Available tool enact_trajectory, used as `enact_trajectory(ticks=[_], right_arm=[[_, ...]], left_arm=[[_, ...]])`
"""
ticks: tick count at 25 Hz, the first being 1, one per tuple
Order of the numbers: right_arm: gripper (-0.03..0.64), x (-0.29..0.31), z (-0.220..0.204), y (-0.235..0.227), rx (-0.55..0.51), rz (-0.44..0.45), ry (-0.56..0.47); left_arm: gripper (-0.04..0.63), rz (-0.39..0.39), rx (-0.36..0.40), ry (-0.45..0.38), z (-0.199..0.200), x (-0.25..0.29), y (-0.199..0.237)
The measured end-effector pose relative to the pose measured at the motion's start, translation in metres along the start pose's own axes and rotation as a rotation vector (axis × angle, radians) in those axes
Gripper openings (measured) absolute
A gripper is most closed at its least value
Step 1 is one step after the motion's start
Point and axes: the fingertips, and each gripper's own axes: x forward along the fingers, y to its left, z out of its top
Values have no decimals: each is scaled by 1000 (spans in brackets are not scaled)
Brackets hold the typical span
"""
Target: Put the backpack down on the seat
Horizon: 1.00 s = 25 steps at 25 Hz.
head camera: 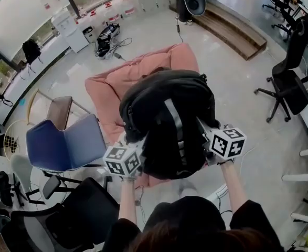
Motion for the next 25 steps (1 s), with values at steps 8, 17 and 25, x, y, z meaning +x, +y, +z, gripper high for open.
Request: enact_trajectory(ticks=[8, 17, 25], right_arm=[[63, 83, -33, -30, 55, -4, 86], [63, 153, -54, -74, 127, -39, 155], [63, 195, -88, -96, 181, -64, 200]], left_arm=[[151, 1, -77, 81, -33, 52, 64], [147, -23, -98, 167, -53, 124, 117], [147, -34, -105, 229, -83, 160, 155]])
